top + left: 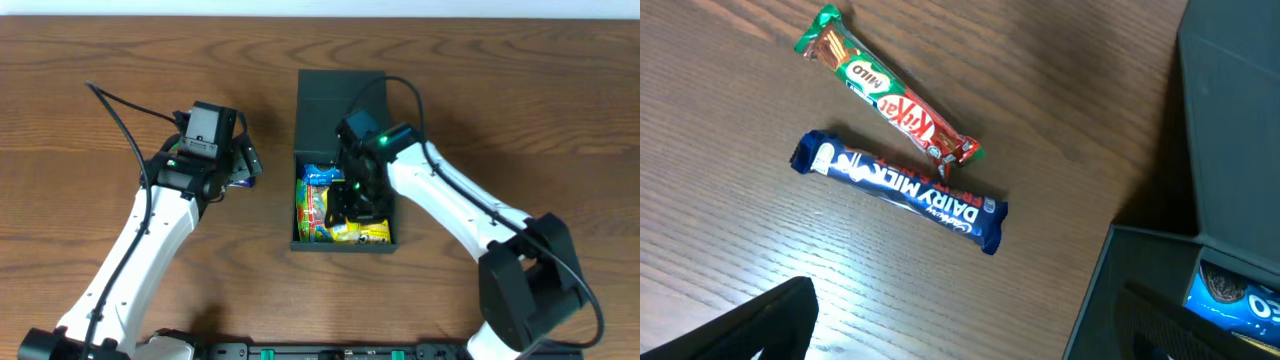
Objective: Pack container
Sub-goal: 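Lower the Mentos bottle into the box's front left corner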
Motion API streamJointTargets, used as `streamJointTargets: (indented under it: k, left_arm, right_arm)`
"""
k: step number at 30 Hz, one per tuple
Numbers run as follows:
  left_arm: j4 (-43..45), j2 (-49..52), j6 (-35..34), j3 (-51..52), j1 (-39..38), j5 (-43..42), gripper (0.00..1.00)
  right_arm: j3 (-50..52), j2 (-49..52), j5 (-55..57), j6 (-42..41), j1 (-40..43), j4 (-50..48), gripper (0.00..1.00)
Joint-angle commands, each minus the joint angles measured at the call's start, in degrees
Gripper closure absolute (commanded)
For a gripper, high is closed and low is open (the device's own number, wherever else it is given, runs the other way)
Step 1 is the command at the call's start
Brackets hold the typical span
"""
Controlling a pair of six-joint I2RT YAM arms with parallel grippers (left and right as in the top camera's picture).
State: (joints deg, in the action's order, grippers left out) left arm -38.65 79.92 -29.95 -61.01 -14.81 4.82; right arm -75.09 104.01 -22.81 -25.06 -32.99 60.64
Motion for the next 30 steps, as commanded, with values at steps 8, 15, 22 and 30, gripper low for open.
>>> streamJointTargets:
  k: [8,15,22,30]
  left_arm:
    - [-0.04,-0.15,0.63,0.02,0.42,-0.85,0.05]
    - [-0.13,-0.15,0.87,0.02,0.98,-1.46,0.05]
    - [-0.52,-0.15,0.87,0.02,0.98,-1.51,0.05]
    - [-0.52,-0.15,0.87,0.02,0.98,-1.73,0.05]
  right_arm:
    - [0.52,-1.05,3.28,-4.28,-0.22,-0.20,0.32]
    - [-0.61,-1.60,1.79,-4.31,0.94,-0.26,0.37]
    - [-1.14,-2.54,1.75,2.51,0.52,-0.83,0.29]
    - [-1.05,-1.97,1.79,3.02,-3.30,-1.07,0.50]
